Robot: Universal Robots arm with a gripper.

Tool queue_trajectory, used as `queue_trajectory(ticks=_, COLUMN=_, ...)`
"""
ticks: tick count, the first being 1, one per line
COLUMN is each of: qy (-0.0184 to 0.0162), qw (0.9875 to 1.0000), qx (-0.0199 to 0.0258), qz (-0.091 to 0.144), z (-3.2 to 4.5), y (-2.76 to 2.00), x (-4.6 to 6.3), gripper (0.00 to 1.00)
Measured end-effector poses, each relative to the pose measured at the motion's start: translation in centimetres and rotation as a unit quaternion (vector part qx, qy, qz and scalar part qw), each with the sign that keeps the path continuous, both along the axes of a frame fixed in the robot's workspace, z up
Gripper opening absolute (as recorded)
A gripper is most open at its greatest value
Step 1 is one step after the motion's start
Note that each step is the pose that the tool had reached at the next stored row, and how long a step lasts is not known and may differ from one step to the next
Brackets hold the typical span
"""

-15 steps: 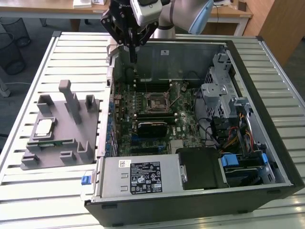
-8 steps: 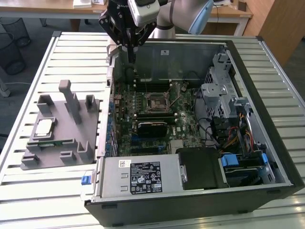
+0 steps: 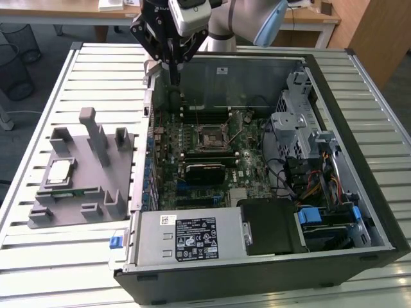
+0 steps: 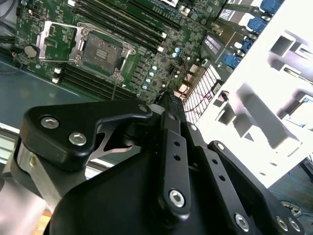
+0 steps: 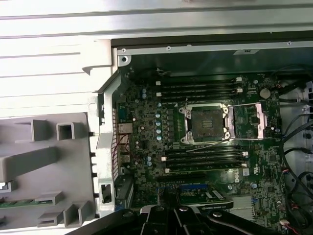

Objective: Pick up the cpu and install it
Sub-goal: 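Reach for the cpu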

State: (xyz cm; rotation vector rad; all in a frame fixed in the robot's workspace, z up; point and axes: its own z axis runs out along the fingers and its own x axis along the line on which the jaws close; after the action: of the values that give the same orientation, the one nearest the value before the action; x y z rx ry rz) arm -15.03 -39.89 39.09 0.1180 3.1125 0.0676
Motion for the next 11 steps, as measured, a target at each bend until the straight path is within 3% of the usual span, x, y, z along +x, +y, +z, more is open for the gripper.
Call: queue_trajectory(ticks=11, qy=0.0000, qw=1.0000, qx=0.0000, qz=0.000, z=-0.07, y=0.00, x=-0.54, gripper=0.11)
